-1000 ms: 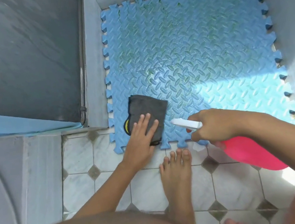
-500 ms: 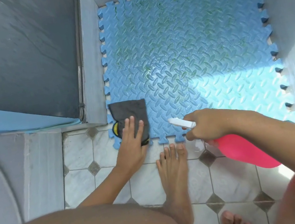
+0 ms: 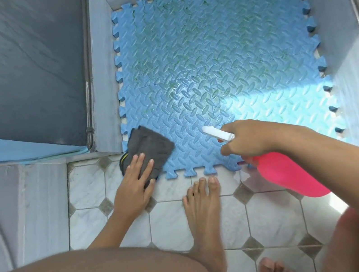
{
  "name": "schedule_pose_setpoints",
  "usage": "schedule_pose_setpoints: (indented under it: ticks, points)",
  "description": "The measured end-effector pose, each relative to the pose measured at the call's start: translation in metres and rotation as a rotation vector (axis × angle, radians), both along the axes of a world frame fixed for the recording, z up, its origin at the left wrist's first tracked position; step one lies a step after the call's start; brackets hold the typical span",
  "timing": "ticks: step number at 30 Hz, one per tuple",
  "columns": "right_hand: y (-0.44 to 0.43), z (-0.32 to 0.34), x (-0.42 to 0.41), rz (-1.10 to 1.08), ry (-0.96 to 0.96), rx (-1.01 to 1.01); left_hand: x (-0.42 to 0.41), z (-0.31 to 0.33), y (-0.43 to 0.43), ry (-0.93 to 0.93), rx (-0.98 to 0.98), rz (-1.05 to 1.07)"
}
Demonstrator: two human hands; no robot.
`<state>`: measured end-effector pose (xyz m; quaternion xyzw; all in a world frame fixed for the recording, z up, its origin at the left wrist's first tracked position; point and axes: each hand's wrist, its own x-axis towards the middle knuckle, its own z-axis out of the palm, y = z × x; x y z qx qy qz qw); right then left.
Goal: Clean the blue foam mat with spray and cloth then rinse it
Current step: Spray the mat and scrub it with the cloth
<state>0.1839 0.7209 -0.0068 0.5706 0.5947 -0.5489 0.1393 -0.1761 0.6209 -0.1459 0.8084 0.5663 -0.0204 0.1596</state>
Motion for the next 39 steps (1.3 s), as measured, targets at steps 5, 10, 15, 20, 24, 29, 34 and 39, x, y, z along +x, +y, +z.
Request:
schedule_pose_setpoints:
  ticks: [5, 10, 15, 20, 24, 29, 34, 39]
  points:
    - [0.003, 0.003, -0.006, 0.057, -0.009, 0.016, -0.004, 0.006, -0.004, -0.011, -0.082, 0.074]
    - [0.003, 0.005, -0.007, -0.107, 0.024, 0.036, 0.109, 0.002, 0.043, -0.076, -0.052, -0.329]
    - [0.006, -0.005, 0.001, -0.276, -0.065, 0.147, 0.230, 0.011, 0.066, -0.268, 0.048, -0.511]
    - [0.008, -0.012, 0.016, -0.435, -0.073, 0.157, 0.213, -0.007, 0.115, -0.087, 0.079, -0.226]
    - [0.008, -0.014, 0.022, -0.563, -0.067, 0.102, 0.135, -0.001, 0.162, -0.020, 0.046, 0.252]
    - [-0.005, -0.023, 0.014, -0.635, 0.003, 0.061, 0.056, -0.002, 0.167, 0.012, 0.023, 0.466]
    - [-0.011, -0.023, 0.006, -0.707, 0.116, -0.038, 0.058, -0.003, 0.167, 0.010, 0.035, 0.454]
    - [-0.008, -0.023, 0.010, -0.711, 0.082, 0.072, 0.060, -0.007, 0.168, -0.005, 0.035, 0.488]
